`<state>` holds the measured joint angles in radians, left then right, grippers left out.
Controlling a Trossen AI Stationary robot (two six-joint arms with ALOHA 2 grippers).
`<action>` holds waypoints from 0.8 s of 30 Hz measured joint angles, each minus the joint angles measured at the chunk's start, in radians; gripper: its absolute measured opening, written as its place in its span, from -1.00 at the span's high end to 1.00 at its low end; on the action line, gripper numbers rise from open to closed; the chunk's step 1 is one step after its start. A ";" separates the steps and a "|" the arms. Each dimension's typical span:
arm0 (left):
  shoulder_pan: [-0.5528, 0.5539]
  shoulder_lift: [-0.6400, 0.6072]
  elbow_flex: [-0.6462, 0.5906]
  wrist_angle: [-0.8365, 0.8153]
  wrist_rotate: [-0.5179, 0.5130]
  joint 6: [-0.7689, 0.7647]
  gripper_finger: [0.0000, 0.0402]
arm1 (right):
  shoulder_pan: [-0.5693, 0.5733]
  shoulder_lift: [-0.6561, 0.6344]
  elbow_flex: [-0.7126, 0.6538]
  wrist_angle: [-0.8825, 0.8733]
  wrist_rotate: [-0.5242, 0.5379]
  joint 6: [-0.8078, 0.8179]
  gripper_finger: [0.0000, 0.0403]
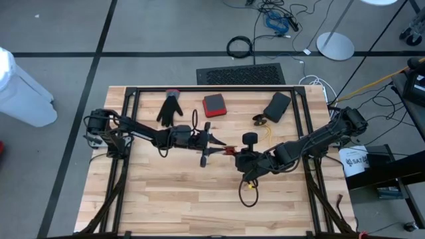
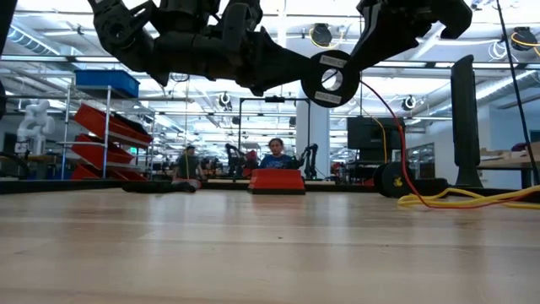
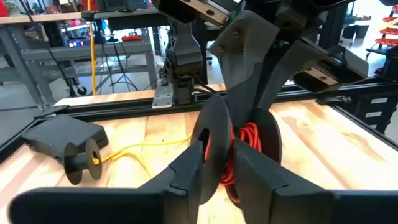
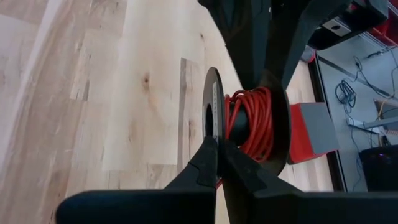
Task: Coil cords
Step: Uncoil the red wire from the spool
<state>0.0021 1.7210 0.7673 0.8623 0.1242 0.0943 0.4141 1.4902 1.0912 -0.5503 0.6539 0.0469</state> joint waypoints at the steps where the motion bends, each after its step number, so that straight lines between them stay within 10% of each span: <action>1: 0.000 0.000 0.000 0.000 0.000 0.000 0.62 | 0.000 0.000 0.000 0.000 0.000 0.000 1.00; 7: 0.001 0.000 0.000 -0.005 0.012 0.038 0.95 | 0.000 0.000 0.000 0.002 -0.005 0.003 1.00; 24: 0.011 0.000 0.001 0.041 -0.034 0.069 0.99 | 0.049 -0.069 0.000 -0.148 0.192 0.167 0.56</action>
<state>0.0135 1.7210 0.7681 0.9033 0.0898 0.1638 0.4629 1.4212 1.0912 -0.6985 0.8460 0.2144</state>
